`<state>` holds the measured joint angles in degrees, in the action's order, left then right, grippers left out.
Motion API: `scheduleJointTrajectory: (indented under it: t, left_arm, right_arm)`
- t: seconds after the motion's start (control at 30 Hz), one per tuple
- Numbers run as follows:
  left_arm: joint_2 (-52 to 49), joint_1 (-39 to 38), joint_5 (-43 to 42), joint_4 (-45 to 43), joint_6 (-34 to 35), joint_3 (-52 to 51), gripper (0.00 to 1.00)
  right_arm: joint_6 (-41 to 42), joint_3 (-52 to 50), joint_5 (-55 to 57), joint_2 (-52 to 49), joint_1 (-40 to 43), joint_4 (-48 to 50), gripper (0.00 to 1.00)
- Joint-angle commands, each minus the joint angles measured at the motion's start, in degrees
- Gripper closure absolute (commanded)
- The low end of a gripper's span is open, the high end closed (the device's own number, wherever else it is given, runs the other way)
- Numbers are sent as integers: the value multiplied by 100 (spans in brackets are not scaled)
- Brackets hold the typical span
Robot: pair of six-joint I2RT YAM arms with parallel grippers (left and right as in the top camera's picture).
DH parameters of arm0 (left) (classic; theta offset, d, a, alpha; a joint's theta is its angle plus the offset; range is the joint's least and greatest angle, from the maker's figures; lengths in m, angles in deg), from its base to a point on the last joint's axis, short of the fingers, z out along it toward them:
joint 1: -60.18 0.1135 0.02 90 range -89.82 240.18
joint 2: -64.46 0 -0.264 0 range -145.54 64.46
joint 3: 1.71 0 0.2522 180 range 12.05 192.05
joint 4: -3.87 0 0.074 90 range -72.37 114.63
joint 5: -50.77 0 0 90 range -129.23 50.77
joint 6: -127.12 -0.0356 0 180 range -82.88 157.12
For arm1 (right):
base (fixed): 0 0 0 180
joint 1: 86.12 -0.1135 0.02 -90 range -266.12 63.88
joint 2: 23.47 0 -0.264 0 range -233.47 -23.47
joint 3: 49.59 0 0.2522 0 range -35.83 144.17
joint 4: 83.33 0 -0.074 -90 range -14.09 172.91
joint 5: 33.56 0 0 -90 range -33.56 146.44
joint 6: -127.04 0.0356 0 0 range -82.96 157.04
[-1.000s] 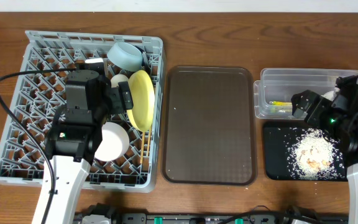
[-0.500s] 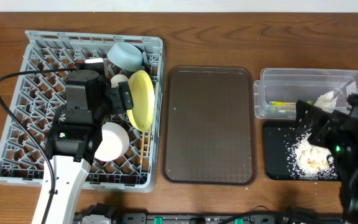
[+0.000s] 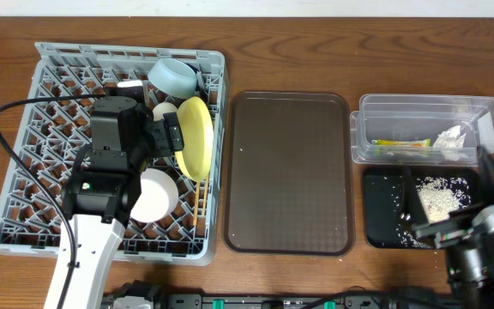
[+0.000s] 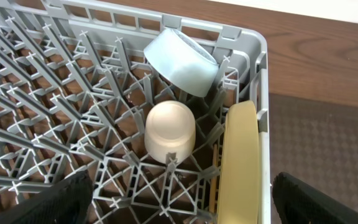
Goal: Sort waste into correct bins and load items into the dishwasher
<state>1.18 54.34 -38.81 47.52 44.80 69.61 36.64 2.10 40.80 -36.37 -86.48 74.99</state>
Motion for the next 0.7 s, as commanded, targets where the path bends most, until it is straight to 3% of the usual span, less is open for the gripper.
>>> scheduleJointTrajectory:
  t: [0.0, 0.17, 0.43, 0.67]
  left_arm:
    - [-33, -9, 90, 4, -9, 83, 6]
    - [-33, -9, 90, 4, -9, 83, 6]
    - [-33, -7, 90, 4, -9, 83, 6]
    - [-33, -7, 90, 4, -9, 83, 6]
  right_arm:
    - [-289, -960, -9, 667, -87, 382, 1]
    - [-179, -2166, -7, 1244, -87, 1189, 1]
    - [184, -3600, 109, 1259, -83, 2380, 1]
    - [356, -3764, 382, 1261, -90, 1609, 1]
